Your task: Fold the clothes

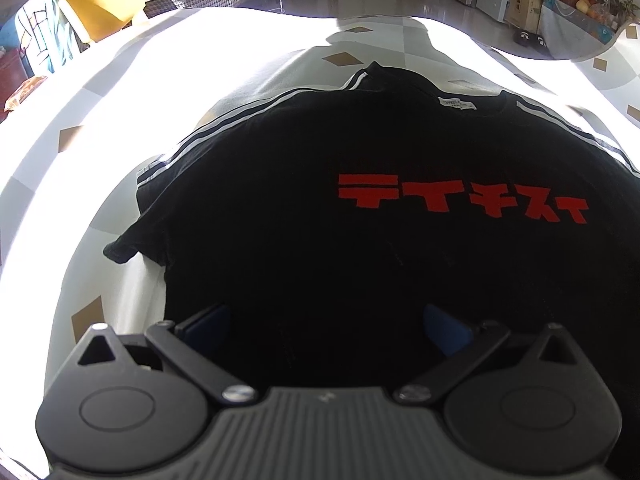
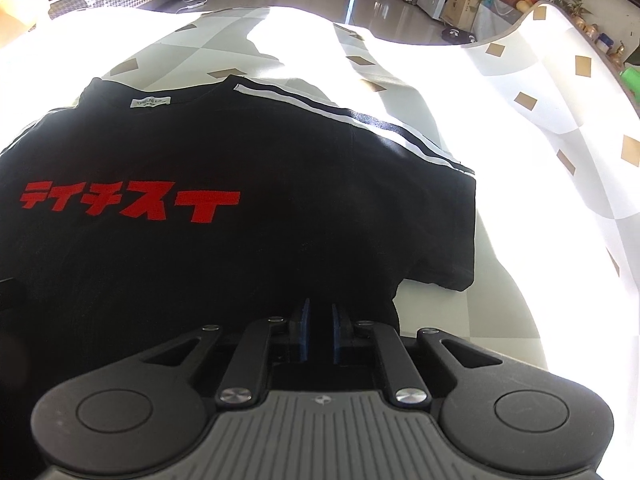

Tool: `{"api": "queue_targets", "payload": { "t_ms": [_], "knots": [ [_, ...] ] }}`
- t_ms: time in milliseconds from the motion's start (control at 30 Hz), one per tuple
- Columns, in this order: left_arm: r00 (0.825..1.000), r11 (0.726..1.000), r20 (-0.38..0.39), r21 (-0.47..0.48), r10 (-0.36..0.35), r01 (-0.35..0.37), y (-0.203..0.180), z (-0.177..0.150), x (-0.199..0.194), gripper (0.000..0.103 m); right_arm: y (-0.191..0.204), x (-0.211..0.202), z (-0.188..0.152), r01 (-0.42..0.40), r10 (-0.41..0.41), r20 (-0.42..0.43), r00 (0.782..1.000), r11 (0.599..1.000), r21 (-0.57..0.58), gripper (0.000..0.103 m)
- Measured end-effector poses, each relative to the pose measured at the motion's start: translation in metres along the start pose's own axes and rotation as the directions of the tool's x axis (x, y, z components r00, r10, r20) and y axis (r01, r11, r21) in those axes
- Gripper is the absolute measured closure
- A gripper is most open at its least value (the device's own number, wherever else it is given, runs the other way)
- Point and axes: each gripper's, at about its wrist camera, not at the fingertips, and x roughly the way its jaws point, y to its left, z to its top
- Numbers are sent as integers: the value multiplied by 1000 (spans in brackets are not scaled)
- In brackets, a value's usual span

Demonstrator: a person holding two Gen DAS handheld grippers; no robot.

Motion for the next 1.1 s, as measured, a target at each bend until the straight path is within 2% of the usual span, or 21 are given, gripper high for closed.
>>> {"api": "queue_targets", "payload": {
  "t_ms": [100,267,500,600,800,933,1100],
  "knots": [
    [1000,1000,5,-6,3,-3,1,1,0,0,1,0,-1,11,-11,2,1000,1000,3,96],
    [1000,1000,10,-27,3,-3,3,3,-1,0,0,-7,-5,17,-17,8,1000,999,32,89],
    [999,995,40,-98,12,-8,14,21,8,0,10,-23,-6,-39,37,83,996,999,14,78],
    [998,996,48,-89,35,-31,14,30,16,0,17,-23,-7,-88,87,69,994,996,0,77],
    [998,995,48,-88,48,-43,13,35,28,0,26,-15,-1,-133,133,40,990,991,-11,71],
    [997,995,59,-89,52,-47,13,38,31,0,32,-11,0,-138,138,26,990,990,-30,69],
    [996,995,67,-86,54,-48,13,41,33,0,25,-7,0,-143,143,-4,990,990,7,67]
  ]
}}
